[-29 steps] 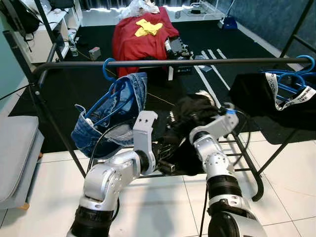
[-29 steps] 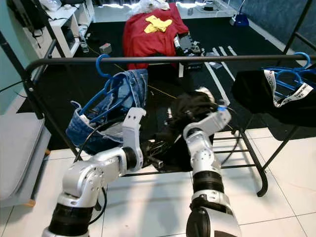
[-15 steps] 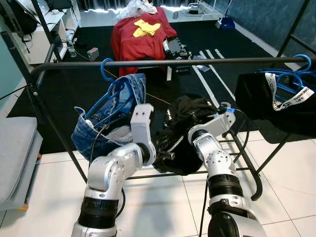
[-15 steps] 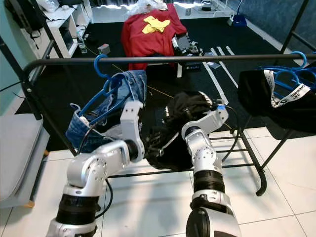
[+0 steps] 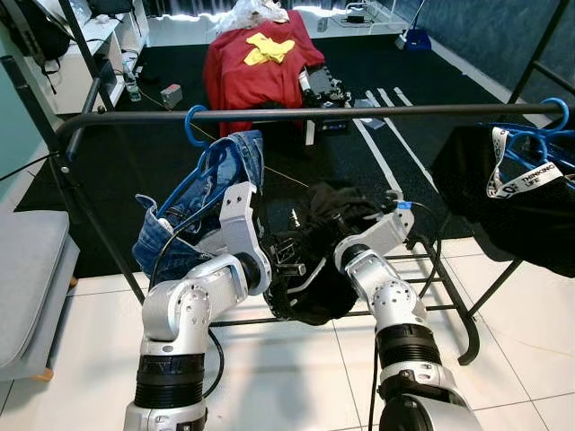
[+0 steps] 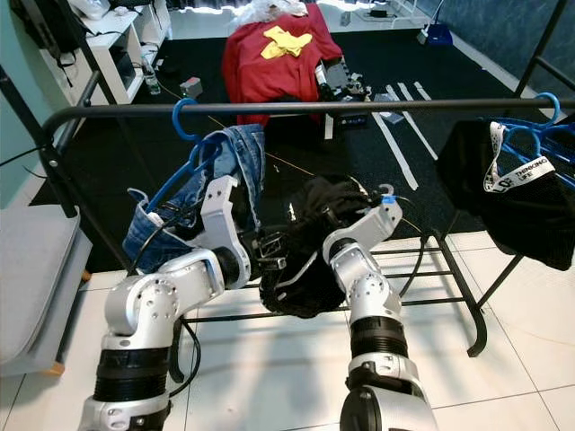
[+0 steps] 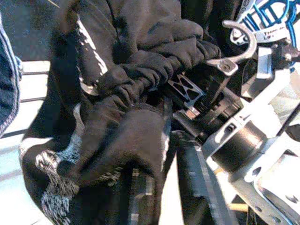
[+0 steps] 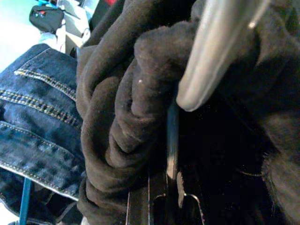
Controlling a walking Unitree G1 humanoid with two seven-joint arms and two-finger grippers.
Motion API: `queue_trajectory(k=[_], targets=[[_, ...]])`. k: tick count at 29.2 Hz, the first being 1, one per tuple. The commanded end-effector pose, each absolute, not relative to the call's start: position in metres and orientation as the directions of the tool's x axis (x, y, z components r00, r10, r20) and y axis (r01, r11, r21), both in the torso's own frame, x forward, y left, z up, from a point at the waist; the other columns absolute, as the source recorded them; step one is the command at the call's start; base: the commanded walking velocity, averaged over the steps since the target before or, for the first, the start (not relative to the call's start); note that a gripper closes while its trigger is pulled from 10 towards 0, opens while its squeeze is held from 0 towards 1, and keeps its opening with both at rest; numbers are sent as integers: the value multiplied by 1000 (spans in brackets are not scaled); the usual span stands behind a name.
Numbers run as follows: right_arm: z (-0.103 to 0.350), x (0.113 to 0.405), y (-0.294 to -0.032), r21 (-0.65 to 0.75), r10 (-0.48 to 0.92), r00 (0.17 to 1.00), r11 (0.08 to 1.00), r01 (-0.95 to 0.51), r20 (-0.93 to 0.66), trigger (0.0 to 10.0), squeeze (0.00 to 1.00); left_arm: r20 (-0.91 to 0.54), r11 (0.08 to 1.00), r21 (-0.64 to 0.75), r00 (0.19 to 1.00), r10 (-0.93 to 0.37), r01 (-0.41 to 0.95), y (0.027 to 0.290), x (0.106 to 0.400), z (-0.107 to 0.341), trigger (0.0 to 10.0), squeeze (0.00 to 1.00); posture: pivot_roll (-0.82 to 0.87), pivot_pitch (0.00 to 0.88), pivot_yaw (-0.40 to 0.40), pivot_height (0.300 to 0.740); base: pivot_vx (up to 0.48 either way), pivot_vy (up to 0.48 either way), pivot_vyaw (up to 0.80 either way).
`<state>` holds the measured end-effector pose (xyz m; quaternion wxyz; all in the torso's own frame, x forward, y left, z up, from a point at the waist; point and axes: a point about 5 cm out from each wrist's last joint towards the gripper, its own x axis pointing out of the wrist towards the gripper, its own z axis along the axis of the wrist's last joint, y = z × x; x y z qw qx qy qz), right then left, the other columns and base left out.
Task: Hang hanger
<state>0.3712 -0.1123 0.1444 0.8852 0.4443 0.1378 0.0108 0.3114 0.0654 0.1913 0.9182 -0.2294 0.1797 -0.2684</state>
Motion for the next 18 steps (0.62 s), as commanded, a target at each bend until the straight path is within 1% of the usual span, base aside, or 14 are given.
queue_trajectory(k=[1,10,11,13,14,15,16,17,18], targets=[[143,368,-98,807,178,959,585,78,-222,0,0,-160,697,-553,762,-627,457,46,307,204,10000,1000,44,101,20,740,0,0,0],[145,369,-103,807,166,961,584,86,-223,0,0,-179,709,-551,767,-615,440,47,309,203,10000,1000,45,103,20,740,0,0,0],[145,370,-105,807,162,961,584,88,-222,0,0,-186,720,-541,773,-607,435,49,310,203,10000,59,45,104,21,740,0,0,0],[145,370,-105,807,162,961,584,88,-222,0,0,-186,720,-541,773,-607,435,49,310,203,10000,59,45,104,21,740,0,0,0],[145,370,-107,806,160,962,585,88,-221,0,0,-192,731,-533,780,-595,426,52,312,203,10000,0,45,104,21,740,0,0,0],[145,370,-107,806,160,962,585,88,-221,0,0,-192,731,-533,780,-595,426,52,312,203,10000,0,45,104,21,740,0,0,0],[144,371,-112,792,147,964,604,91,-222,0,0,-194,762,-510,809,-554,400,62,316,204,10000,0,47,104,21,740,0,0,0],[144,371,-112,792,147,964,604,91,-222,0,0,-194,762,-510,809,-554,400,62,316,204,10000,0,47,104,21,740,0,0,0],[141,371,-119,764,140,964,639,88,-228,0,0,-200,799,-462,833,-516,385,74,320,205,10000,0,48,104,20,740,0,0,0]])
